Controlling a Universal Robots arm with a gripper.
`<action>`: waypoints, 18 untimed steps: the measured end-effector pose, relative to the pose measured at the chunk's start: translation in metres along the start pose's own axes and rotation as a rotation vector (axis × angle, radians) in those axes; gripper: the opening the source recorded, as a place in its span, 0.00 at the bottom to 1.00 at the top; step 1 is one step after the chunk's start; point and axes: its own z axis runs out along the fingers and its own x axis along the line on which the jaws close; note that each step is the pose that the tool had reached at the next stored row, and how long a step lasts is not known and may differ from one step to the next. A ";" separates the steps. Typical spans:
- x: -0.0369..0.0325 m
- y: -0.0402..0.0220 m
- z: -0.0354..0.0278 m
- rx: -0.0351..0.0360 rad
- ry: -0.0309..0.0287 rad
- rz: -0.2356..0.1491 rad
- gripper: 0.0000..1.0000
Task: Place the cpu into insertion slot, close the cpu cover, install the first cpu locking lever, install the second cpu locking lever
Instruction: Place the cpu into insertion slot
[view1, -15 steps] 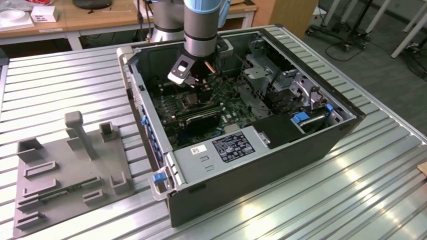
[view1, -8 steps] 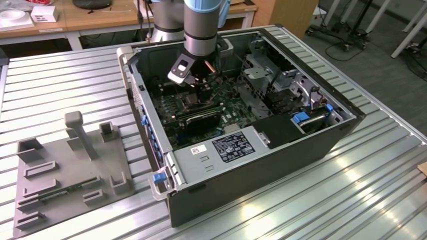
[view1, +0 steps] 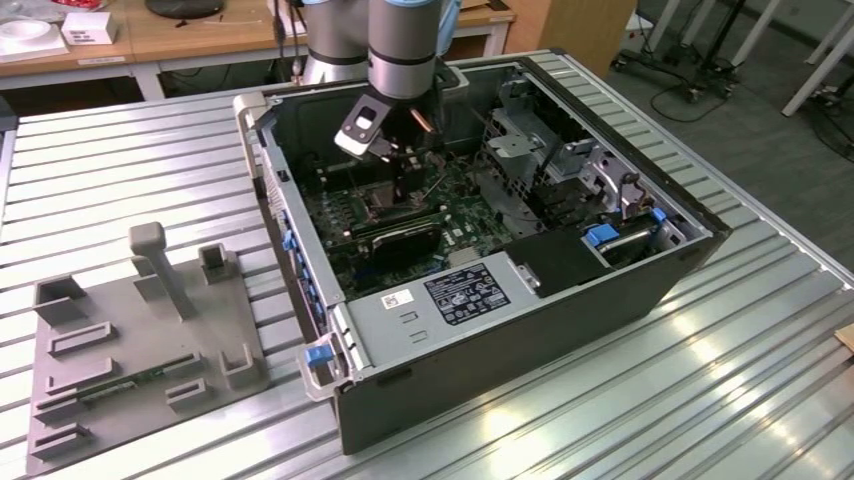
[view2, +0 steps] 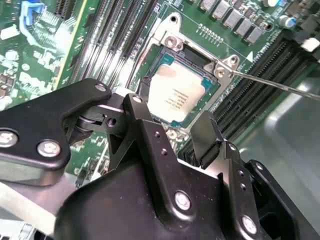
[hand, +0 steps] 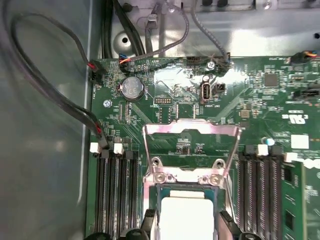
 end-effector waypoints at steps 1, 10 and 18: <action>0.0001 0.0001 -0.0024 0.0000 0.0001 0.000 0.60; 0.0006 0.0004 -0.0167 0.0000 0.0002 0.000 0.60; 0.0006 0.0004 -0.0168 0.0000 0.0000 0.000 0.60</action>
